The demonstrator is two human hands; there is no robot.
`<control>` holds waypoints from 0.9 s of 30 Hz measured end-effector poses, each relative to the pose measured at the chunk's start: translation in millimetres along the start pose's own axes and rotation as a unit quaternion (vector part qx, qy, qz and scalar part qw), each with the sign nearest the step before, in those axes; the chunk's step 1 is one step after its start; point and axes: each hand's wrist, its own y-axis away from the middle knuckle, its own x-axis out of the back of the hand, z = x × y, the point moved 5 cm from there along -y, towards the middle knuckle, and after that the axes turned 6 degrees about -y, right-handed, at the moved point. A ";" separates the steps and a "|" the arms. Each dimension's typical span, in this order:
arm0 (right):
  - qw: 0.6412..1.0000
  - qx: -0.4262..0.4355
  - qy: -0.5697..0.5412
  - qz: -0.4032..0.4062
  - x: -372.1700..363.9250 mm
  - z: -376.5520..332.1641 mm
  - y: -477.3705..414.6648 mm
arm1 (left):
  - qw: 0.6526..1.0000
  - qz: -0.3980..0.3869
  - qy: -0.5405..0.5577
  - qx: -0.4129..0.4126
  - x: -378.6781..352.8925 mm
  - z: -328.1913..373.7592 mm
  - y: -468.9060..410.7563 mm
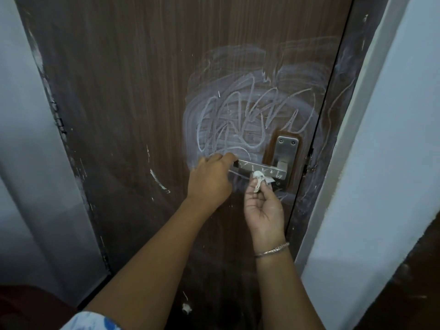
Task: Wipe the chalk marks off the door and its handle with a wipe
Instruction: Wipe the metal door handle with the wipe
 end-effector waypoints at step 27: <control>0.993 0.058 0.090 -0.053 5.3 -31.6 17.1 | 0.991 -0.039 0.122 0.033 -1.9 0.9 9.9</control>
